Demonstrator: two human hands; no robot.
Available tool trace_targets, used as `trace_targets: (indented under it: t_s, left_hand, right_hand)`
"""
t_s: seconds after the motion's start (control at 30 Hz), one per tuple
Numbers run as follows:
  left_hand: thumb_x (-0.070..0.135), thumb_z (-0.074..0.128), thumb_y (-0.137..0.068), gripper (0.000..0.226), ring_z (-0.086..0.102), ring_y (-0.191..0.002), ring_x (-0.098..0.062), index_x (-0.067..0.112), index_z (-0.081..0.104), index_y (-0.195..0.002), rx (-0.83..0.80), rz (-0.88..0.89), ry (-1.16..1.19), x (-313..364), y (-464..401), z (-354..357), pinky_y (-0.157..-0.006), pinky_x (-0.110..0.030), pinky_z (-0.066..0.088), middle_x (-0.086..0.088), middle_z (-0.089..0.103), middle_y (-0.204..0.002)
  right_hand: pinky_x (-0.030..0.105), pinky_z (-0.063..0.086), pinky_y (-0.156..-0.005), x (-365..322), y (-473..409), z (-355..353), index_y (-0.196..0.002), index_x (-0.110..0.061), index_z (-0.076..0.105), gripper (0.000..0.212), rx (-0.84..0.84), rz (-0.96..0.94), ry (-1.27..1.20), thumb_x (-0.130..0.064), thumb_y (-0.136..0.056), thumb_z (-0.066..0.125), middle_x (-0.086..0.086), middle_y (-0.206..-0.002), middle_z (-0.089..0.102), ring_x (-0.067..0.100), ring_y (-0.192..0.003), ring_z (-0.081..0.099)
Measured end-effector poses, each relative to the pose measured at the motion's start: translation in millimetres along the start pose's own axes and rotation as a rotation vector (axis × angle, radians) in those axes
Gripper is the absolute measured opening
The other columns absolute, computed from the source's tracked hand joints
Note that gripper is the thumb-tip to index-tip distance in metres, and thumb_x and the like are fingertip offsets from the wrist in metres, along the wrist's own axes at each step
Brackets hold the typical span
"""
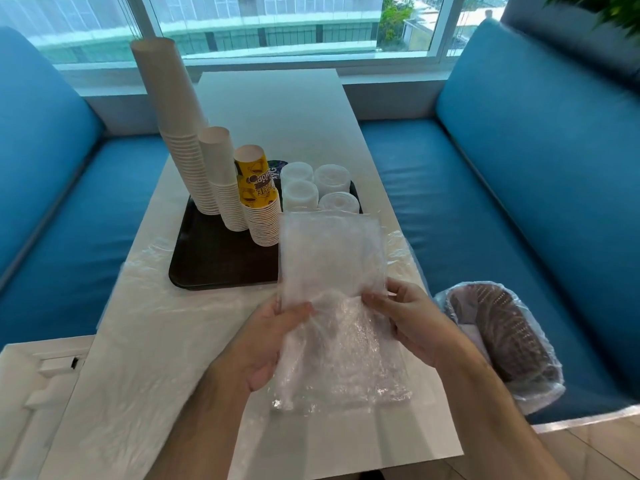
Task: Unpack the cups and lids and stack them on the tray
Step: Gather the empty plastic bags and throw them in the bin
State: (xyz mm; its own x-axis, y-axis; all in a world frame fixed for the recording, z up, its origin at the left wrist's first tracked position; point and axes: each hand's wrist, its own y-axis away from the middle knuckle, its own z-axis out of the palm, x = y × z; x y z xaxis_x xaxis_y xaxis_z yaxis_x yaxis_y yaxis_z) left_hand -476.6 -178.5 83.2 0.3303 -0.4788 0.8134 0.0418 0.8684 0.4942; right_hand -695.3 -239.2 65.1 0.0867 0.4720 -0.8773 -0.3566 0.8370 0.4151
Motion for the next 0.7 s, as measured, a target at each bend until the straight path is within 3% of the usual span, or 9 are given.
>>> trace_targets:
  t_s: [0.1, 0.17, 0.27, 0.4, 0.5, 0.53, 0.6, 0.63, 0.7]
  left_hand:
    - [0.008, 0.059, -0.098, 0.015, 0.074, -0.071, -0.021, 0.005, 0.065, -0.111, 0.031, -0.028, 0.045, 5, -1, 1, -0.060, -0.033, 0.062, -0.014, 0.077, -0.090]
    - [0.008, 0.059, -0.097, 0.012, 0.074, -0.070, -0.020, 0.005, 0.066, -0.106, 0.025, -0.045, 0.065, 8, -1, -1, -0.059, -0.032, 0.062, -0.014, 0.077, -0.089]
    - [0.014, 0.065, -0.091, 0.031, 0.075, -0.080, -0.022, 0.001, 0.067, -0.118, -0.003, -0.053, 0.058, 16, -2, -5, -0.068, -0.035, 0.064, -0.018, 0.076, -0.104]
    - [0.014, 0.064, -0.087, 0.037, 0.075, -0.090, -0.026, 0.003, 0.064, -0.123, -0.035, -0.059, 0.125, 23, -4, -10, -0.076, -0.039, 0.064, -0.019, 0.073, -0.114]
    - [0.008, 0.061, -0.089, 0.022, 0.076, -0.078, -0.021, 0.006, 0.069, -0.109, -0.053, -0.001, 0.136, 26, -2, -8, -0.064, -0.033, 0.063, -0.013, 0.077, -0.095]
    - [0.006, 0.056, -0.092, 0.016, 0.075, -0.069, -0.018, 0.008, 0.071, -0.098, -0.056, 0.019, 0.116, 27, -1, -7, -0.057, -0.030, 0.062, -0.010, 0.077, -0.086]
    - [0.003, 0.048, -0.097, 0.033, 0.073, -0.063, -0.019, 0.012, 0.074, -0.078, -0.052, 0.032, 0.084, 28, -1, -7, -0.051, -0.030, 0.060, -0.008, 0.076, -0.082]
    - [0.004, 0.046, -0.098, 0.039, 0.074, -0.068, -0.022, 0.014, 0.075, -0.074, -0.070, 0.029, 0.068, 29, -2, -7, -0.056, -0.034, 0.061, -0.010, 0.075, -0.089]
    - [0.004, 0.043, -0.099, 0.044, 0.074, -0.079, -0.030, 0.019, 0.075, -0.071, -0.092, 0.040, 0.063, 29, -3, -5, -0.065, -0.041, 0.062, -0.012, 0.075, -0.097]
  right_hand:
    - [0.029, 0.058, -0.069, -4, 0, -4, -0.121, -0.005, 0.066, 0.026, -0.027, -0.007, 0.008, -0.011, -0.096, 0.062, 0.010, -0.102, 0.074, 0.018, -0.085, 0.072]
    - [0.034, 0.059, -0.076, -7, 0, -8, -0.119, -0.008, 0.067, 0.027, -0.049, -0.018, 0.033, -0.015, -0.093, 0.065, 0.013, -0.104, 0.073, 0.022, -0.089, 0.070]
    - [0.043, 0.056, -0.093, -17, 1, -12, -0.122, -0.010, 0.065, 0.037, -0.112, 0.002, 0.038, -0.018, -0.087, 0.068, 0.017, -0.114, 0.071, 0.030, -0.101, 0.068]
    - [0.039, 0.060, -0.089, -29, 1, -17, -0.124, -0.003, 0.063, 0.051, -0.169, 0.036, 0.074, -0.022, -0.078, 0.075, 0.014, -0.111, 0.073, 0.026, -0.099, 0.071]
    - [0.041, 0.060, -0.089, -32, -4, -25, -0.117, 0.005, 0.067, 0.077, -0.236, 0.013, 0.061, -0.034, -0.058, 0.097, 0.019, -0.111, 0.072, 0.026, -0.097, 0.071]
    - [0.040, 0.060, -0.089, -34, -4, -27, -0.110, 0.003, 0.072, 0.070, -0.251, 0.002, 0.069, -0.030, -0.055, 0.099, 0.019, -0.110, 0.073, 0.025, -0.095, 0.072]
    - [0.027, 0.062, -0.076, -44, -1, -28, -0.085, -0.004, 0.080, 0.022, -0.271, -0.043, 0.111, -0.004, -0.064, 0.087, 0.016, -0.094, 0.077, 0.015, -0.081, 0.074]
    - [0.022, 0.060, -0.068, -49, -1, -28, -0.078, -0.007, 0.081, 0.021, -0.278, -0.070, 0.151, 0.012, -0.069, 0.075, 0.014, -0.087, 0.077, 0.012, -0.075, 0.073]
    - [0.023, 0.060, -0.065, -59, 1, -28, -0.083, -0.013, 0.083, 0.038, -0.326, -0.068, 0.226, 0.018, -0.085, 0.062, 0.014, -0.093, 0.077, 0.017, -0.077, 0.075]
